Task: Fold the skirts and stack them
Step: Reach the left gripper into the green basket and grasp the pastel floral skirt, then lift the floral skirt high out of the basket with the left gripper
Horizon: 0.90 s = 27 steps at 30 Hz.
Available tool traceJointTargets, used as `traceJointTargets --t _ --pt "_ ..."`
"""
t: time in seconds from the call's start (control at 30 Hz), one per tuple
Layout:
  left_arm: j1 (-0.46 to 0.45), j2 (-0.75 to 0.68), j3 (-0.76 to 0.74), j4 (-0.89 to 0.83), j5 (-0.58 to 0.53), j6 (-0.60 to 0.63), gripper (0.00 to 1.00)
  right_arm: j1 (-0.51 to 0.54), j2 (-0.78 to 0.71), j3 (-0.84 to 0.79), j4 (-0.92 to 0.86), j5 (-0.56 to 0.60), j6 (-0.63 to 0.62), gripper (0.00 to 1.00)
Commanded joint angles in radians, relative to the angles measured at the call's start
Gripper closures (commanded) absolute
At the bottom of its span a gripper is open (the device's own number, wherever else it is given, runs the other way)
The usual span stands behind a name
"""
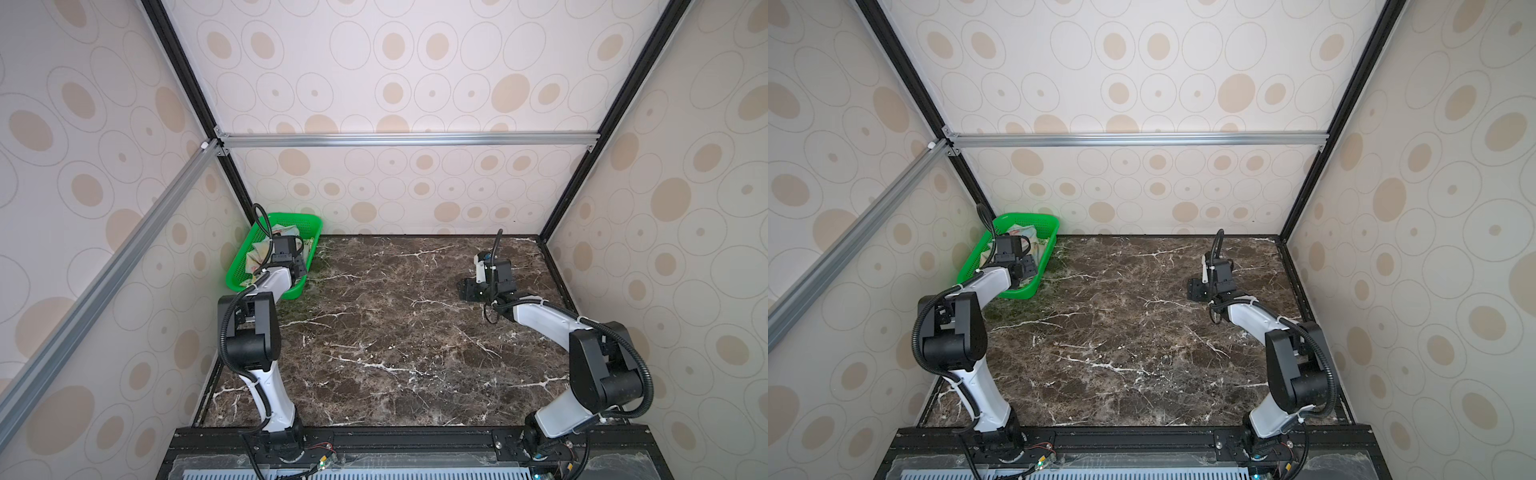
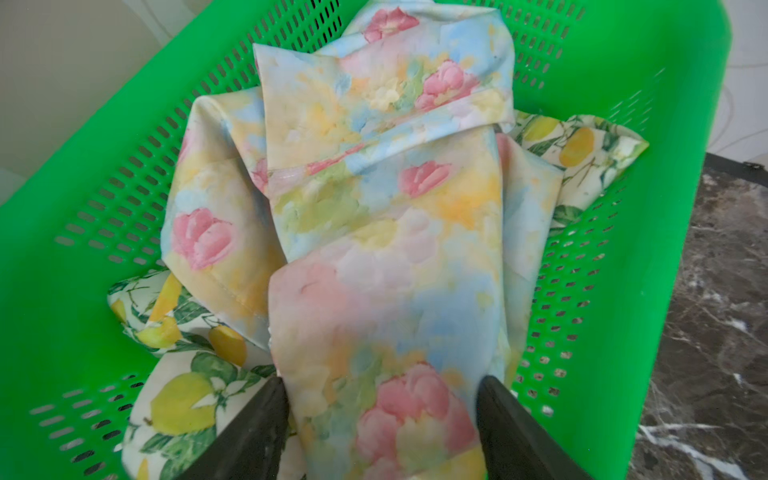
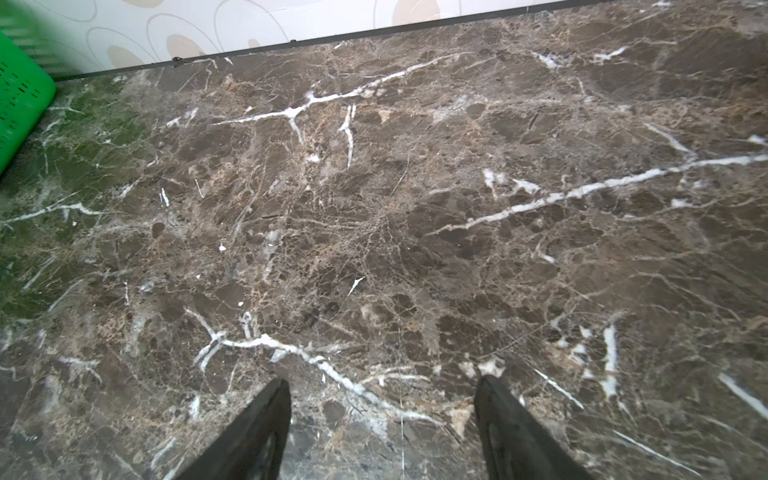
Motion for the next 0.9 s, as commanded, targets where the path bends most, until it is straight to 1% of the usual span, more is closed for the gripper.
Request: traceJointTargets --t 0.0,0.13,0.27,0.37,0.43,0.5,0.7,0.87 --pt "0.004 0.004 -0.01 0.029 0.017 -0.03 0.29 0.004 0.017 0.022 -0.003 -0.039 0.016 0.27" --pt "0.004 0.011 -0.025 0.072 0.027 -0.033 0.32 0.004 0.023 0.029 -0.003 -0.054 0.025 0.27" --pt "0.006 0.022 -0.038 0.105 0.032 -0.032 0.43 0.004 0.024 0.036 0.002 -0.078 0.034 0.27" --pt "0.007 0.023 -0.051 0.129 0.038 -0.033 0.61 0.004 0.024 0.04 0.001 -0.087 0.04 0.27" --pt "0.007 0.018 -0.06 0.146 0.048 -0.035 0.83 0.004 0.022 0.044 -0.003 -0.088 0.044 0.28" --pt "0.009 0.011 -0.06 0.152 0.063 -0.034 1.0 0.004 0.019 0.045 -0.004 -0.09 0.046 0.28" --pt "0.009 -0.069 -0.067 0.179 0.123 -0.036 1.0 0.004 0.009 0.067 -0.038 -0.097 0.043 0.31" --pt "0.008 -0.17 -0.027 0.158 0.161 -0.027 1.0 0.007 -0.021 0.071 -0.049 -0.098 0.047 0.31"
